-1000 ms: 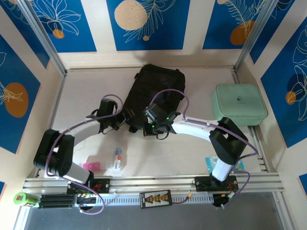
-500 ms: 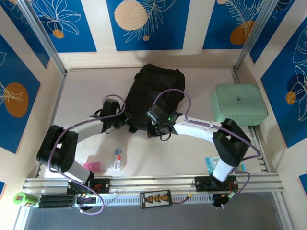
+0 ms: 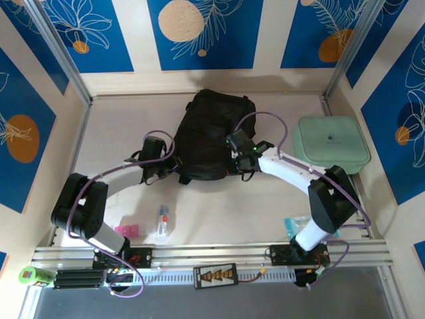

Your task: Pack books, pencil case, and school supplies into a backpack

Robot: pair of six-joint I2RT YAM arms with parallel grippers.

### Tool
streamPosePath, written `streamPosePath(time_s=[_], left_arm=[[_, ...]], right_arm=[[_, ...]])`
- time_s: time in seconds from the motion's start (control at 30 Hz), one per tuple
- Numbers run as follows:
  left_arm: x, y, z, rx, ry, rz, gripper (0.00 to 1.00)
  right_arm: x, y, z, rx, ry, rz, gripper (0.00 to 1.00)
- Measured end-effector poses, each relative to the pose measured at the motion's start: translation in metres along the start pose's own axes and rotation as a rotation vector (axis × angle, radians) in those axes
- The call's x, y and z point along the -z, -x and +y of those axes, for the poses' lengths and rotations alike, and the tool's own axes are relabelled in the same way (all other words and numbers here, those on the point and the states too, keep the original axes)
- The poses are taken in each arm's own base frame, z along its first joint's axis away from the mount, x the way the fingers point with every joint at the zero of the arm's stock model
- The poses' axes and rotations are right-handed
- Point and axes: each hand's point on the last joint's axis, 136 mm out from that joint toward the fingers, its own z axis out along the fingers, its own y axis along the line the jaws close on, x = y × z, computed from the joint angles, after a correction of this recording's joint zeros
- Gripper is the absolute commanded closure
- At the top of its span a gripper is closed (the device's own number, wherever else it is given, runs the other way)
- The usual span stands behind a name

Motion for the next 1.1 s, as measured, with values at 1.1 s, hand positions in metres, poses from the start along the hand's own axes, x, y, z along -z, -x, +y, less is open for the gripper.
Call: streamPosePath(time_s=[1.1], left_arm=[[0.005, -0.020, 0.000, -0.214, 0.023, 0.183, 1.00]], right_arm=[[-0.002, 0.069, -0.059, -0.060, -0.332, 0.147, 0.94]])
